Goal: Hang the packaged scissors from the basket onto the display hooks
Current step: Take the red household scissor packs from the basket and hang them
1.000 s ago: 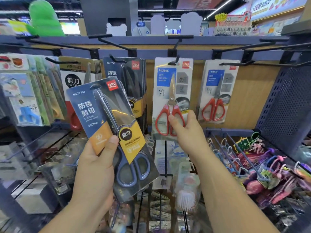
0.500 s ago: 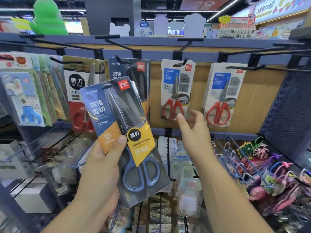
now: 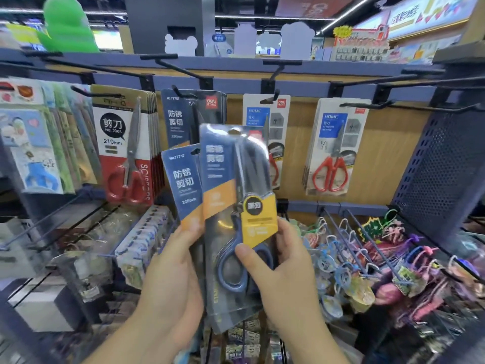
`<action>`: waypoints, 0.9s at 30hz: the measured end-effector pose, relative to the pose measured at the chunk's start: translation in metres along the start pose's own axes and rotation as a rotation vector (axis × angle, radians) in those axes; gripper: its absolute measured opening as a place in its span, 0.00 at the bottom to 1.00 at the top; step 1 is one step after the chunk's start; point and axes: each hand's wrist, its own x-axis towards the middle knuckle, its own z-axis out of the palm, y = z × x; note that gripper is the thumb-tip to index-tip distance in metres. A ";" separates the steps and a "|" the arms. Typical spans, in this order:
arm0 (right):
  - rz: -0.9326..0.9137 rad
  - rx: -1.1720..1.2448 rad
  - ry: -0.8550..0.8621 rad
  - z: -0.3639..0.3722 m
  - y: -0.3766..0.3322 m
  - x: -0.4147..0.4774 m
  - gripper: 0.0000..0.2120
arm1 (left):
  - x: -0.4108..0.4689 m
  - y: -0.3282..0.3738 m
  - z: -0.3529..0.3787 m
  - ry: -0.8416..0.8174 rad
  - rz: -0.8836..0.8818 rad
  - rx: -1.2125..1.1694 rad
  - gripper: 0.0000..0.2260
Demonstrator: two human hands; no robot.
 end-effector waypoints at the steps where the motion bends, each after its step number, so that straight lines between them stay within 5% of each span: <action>1: 0.003 0.019 0.040 0.001 0.000 -0.001 0.21 | -0.004 -0.001 -0.003 -0.016 -0.050 -0.031 0.15; 5: -0.023 0.087 0.128 0.015 -0.008 -0.003 0.24 | -0.027 0.000 -0.015 -0.102 -0.063 0.046 0.15; 27: -0.096 -0.033 0.197 0.079 -0.035 -0.009 0.17 | 0.019 0.104 -0.101 0.070 0.328 0.548 0.10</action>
